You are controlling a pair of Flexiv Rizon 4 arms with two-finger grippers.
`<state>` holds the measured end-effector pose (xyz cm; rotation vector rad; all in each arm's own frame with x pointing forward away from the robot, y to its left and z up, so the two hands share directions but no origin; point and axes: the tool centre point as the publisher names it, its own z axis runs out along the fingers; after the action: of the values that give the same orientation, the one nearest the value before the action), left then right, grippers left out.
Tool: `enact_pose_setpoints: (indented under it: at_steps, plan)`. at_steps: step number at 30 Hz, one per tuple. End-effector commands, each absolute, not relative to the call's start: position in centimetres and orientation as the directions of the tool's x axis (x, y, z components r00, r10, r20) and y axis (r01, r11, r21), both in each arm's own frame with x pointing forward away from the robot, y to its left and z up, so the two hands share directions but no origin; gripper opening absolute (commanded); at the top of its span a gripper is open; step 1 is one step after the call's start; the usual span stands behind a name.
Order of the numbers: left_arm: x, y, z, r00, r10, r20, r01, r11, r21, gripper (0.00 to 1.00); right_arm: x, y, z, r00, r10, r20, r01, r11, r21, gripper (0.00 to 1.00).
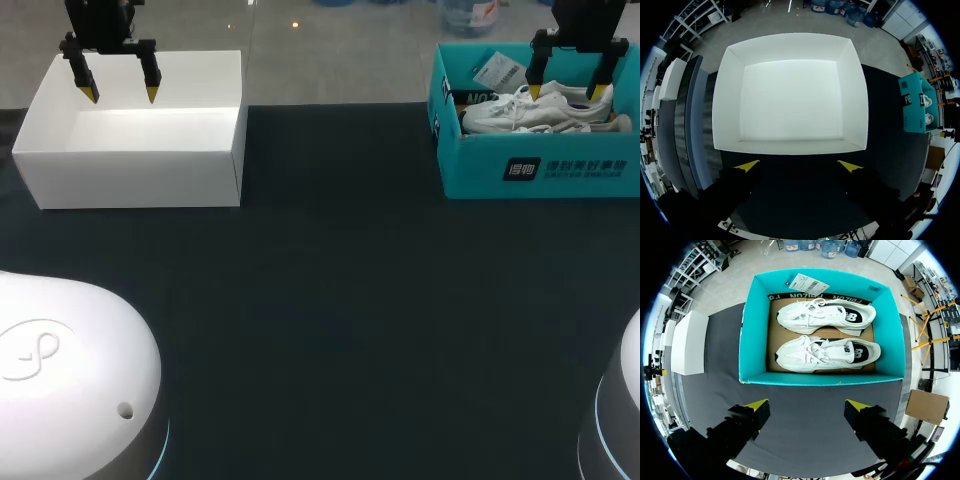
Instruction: Take the shoe out of the shoebox, open the shoe tongue, remove and reinsert the insole, then place the shoe into the shoebox
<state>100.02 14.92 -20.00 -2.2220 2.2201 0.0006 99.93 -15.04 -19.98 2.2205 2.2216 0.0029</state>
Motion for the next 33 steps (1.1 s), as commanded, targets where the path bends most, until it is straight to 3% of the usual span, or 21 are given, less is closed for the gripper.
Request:
enact_pose_setpoints:
  at_steps: [1,21,33]
  plan:
    - [100.0,14.9,-20.0,0.001,-1.000,-0.001,-1.000,-0.001,0.000,1.00,99.9,-15.0,-20.0,-0.001,1.000,0.001,1.000,0.001,0.001,1.00]
    - [100.0,14.9,-20.0,0.001,-1.000,-0.001,-1.000,-0.001,0.000,1.00,103.9,-25.4,-23.6,0.145,0.986,-0.085,0.989,-0.146,-0.002,1.00]
    - [100.0,14.9,-20.0,0.001,-1.000,-0.001,-1.000,-0.001,0.000,1.00,105.4,-28.9,-26.3,0.117,0.987,-0.114,0.992,-0.111,0.056,1.00]
